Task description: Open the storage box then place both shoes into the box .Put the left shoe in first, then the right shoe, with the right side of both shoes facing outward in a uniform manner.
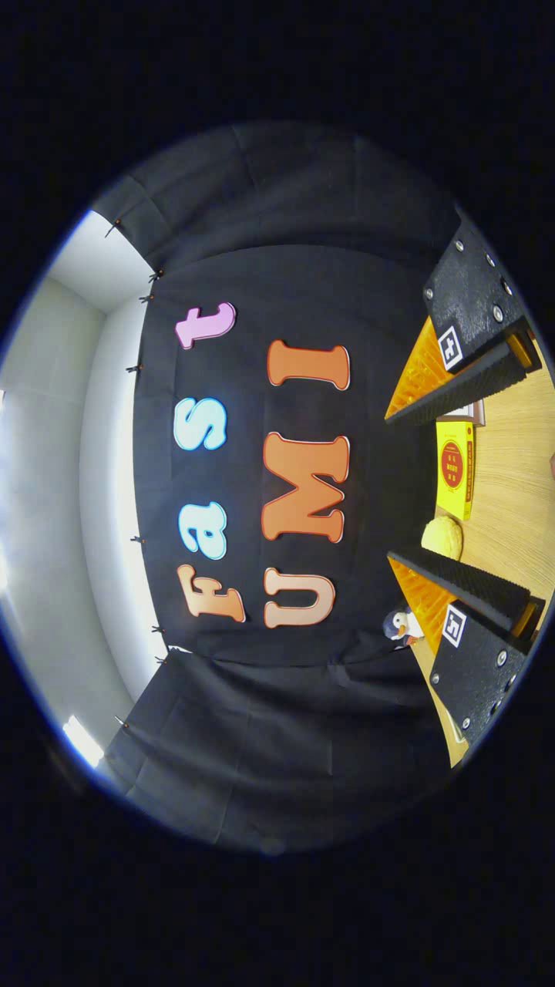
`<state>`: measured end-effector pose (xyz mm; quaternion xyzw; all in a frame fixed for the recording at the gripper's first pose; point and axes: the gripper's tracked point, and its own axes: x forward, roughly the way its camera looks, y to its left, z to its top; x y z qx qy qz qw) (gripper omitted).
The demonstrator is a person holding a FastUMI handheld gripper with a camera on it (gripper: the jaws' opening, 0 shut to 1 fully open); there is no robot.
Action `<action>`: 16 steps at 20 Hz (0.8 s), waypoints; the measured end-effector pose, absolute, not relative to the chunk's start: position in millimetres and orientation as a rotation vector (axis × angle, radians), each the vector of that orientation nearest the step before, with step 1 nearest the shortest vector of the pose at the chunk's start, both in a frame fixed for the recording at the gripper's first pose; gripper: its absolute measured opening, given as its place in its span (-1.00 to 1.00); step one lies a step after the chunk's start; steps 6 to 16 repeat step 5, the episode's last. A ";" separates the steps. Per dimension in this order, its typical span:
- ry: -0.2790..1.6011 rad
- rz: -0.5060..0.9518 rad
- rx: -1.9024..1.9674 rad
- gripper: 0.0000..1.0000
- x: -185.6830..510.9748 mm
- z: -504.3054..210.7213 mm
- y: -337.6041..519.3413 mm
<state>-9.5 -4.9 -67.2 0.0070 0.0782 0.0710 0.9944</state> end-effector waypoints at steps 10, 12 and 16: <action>0.132 0.125 0.079 0.89 -11.5 -46.1 -18.9; 0.132 0.125 0.079 0.89 -11.5 -46.1 -18.9; 0.132 0.125 0.079 0.89 -11.5 -46.1 -18.9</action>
